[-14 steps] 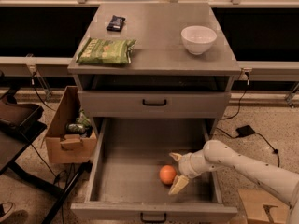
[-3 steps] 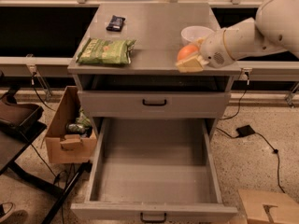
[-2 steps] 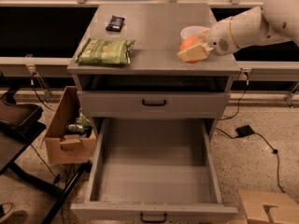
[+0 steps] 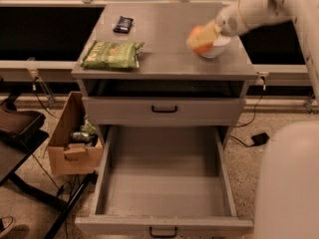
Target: Pick orange from middle drawer and place on counter
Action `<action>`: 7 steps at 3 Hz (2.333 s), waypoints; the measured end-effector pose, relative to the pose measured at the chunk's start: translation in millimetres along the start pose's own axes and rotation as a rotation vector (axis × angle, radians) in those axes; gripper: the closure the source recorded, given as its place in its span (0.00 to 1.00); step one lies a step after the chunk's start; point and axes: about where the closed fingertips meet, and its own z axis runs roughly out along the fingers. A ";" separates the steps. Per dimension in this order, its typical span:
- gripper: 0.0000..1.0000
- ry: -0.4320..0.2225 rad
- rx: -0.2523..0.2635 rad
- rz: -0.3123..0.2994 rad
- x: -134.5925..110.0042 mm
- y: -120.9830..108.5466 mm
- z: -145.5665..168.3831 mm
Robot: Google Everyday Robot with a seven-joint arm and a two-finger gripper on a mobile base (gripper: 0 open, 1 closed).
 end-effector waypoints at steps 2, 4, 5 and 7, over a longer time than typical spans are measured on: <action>1.00 -0.145 0.259 -0.029 -96.0 -39.0 -89.9; 1.00 -0.179 0.322 0.011 -111.5 -49.4 -89.9; 1.00 -0.196 0.387 0.063 -135.1 -57.0 -54.1; 1.00 -0.323 0.384 0.068 -171.1 -70.8 40.2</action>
Offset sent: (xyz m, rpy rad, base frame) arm 0.0574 -0.0903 0.2686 0.0575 -0.4774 -0.3869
